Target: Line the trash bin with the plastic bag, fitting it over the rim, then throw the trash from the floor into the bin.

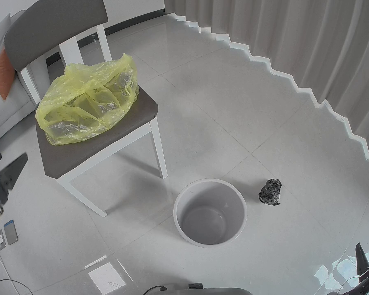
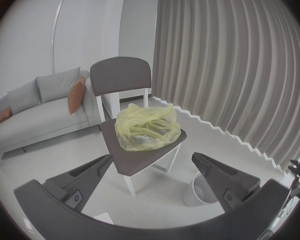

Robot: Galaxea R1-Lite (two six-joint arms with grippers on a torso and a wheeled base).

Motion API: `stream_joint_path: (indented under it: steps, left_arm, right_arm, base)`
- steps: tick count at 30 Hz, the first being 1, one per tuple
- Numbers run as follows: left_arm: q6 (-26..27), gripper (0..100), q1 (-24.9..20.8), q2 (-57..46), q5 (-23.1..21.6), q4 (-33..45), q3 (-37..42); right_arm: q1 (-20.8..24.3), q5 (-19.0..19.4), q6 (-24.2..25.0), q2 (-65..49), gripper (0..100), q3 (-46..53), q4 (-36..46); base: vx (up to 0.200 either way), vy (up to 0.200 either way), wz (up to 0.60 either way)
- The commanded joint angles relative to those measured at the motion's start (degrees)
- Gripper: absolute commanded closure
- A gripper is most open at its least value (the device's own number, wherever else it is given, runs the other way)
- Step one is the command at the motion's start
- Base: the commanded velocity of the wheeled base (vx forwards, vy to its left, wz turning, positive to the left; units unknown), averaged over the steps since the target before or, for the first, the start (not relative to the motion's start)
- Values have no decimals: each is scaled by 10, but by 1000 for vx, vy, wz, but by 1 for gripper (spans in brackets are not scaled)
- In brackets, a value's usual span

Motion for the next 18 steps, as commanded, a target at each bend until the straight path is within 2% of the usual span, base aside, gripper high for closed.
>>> stream_joint_path:
  steps: [1, 6, 9, 13, 18]
  left_arm:
    - [-30, 0, 21, 312, 11, -63, -188]
    - [-34, 0, 23, 347, 12, -66, -212]
    - [-62, 0, 40, 358, 4, -63, -229]
    - [-63, 0, 63, 367, -17, -64, -231]
    - [-62, 0, 78, 371, -18, -63, -228]
  right_arm:
    - [0, 0, 1, -5, 0, 9, 0]
    - [0, 0, 3, -6, 0, 9, 0]
    - [0, 0, 2, -6, 0, 9, 0]
    - [0, 0, 1, -6, 0, 9, 0]
    - [0, 0, 1, -6, 0, 9, 0]
  base:
    - [0, 0, 0]
    - [0, 0, 0]
    - [0, 0, 0]
    - [0, 0, 0]
    - [0, 0, 0]
